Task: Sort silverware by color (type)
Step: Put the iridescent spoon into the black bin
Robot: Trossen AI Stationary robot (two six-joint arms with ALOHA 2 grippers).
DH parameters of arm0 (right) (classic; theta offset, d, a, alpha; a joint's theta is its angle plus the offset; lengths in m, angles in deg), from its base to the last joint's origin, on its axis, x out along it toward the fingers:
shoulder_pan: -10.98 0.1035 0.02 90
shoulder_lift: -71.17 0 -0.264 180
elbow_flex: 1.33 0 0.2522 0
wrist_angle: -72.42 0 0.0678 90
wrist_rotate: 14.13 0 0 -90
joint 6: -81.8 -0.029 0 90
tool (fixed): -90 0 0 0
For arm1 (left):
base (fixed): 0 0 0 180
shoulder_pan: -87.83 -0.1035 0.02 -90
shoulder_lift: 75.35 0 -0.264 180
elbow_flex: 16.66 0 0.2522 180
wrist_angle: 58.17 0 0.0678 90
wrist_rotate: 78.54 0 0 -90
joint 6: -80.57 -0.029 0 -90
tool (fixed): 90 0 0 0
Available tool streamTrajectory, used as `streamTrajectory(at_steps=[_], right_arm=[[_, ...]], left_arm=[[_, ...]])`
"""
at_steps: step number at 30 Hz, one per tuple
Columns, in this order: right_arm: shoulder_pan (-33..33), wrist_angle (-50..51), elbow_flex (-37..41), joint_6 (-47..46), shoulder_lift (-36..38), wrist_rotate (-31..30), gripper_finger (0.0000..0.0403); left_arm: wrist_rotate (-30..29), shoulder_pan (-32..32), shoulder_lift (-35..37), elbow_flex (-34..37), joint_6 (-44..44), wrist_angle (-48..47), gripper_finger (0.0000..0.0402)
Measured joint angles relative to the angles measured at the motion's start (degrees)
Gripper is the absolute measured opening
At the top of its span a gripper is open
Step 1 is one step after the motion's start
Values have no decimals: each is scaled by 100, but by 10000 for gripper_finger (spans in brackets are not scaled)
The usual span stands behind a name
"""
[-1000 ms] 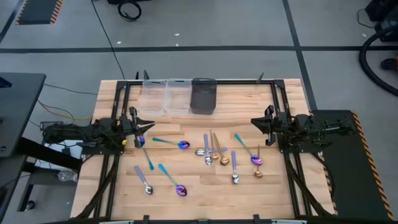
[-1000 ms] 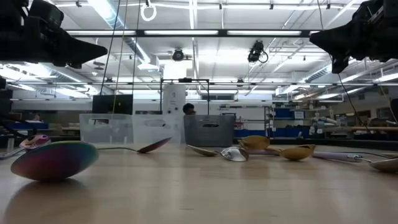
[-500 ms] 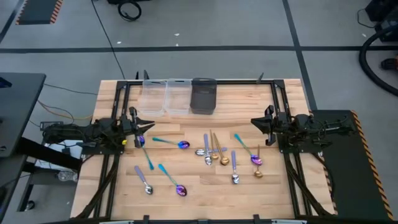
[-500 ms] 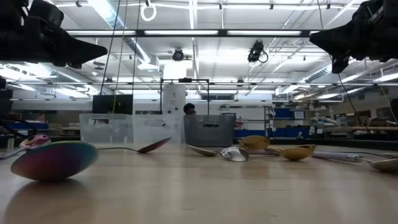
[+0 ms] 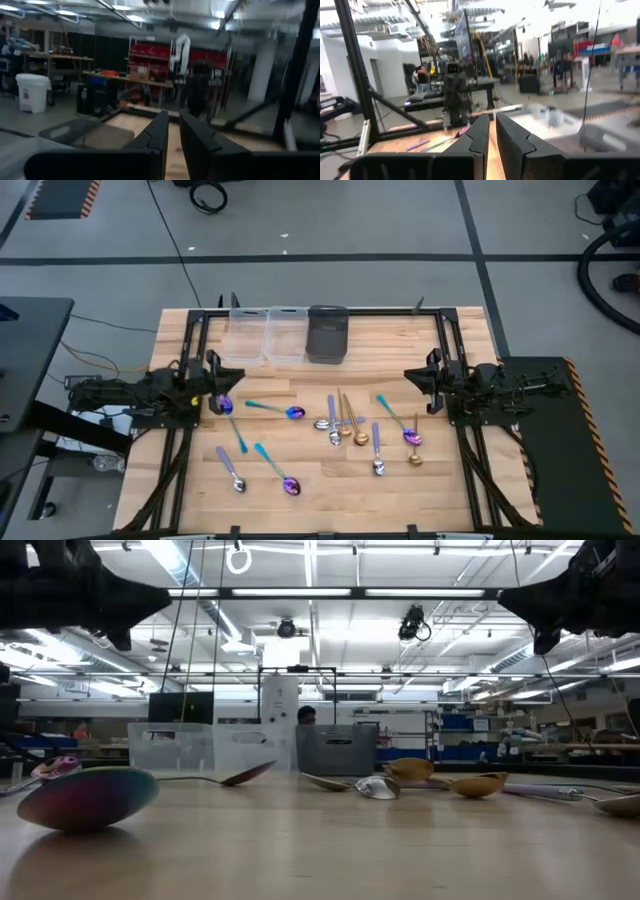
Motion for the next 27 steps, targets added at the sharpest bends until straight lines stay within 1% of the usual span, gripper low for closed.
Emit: streamTrajectory(at_steps=[3,5,6,9,11,14,16,18,22,24,27], right_arm=[[0,-503,0,60,0,-8,44],[1,-960,0,-27,0,-80,44],[1,-1168,-4,-147,2,-216,44],[1,-1436,-7,-900,-7,-887,44],[-1,-1316,-7,-1535,-15,-1307,44],[-1,-1090,-7,-2108,-17,-1549,44],[-1,-931,-7,-2438,-21,-1548,44],[-1,-789,-7,-2488,-22,-1418,44],[-1,-460,-4,-2476,-22,-889,44],[-1,-408,-4,-2474,-22,-706,44],[0,-409,-4,-2469,-22,-680,44]], left_arm=[[-1,-64,-1,-1,280,243,55],[0,-106,-6,-1,246,224,55],[-1,-127,-6,0,178,227,55],[-2,-155,-6,-2,155,240,55],[0,-149,-6,0,216,327,55],[0,-149,-6,0,311,378,55],[0,-149,-6,0,242,379,55],[0,-149,-6,0,130,377,55],[-3,-149,-6,-1,-105,361,55],[-2,-149,-6,0,62,397,55],[0,-149,-6,0,146,348,55]])
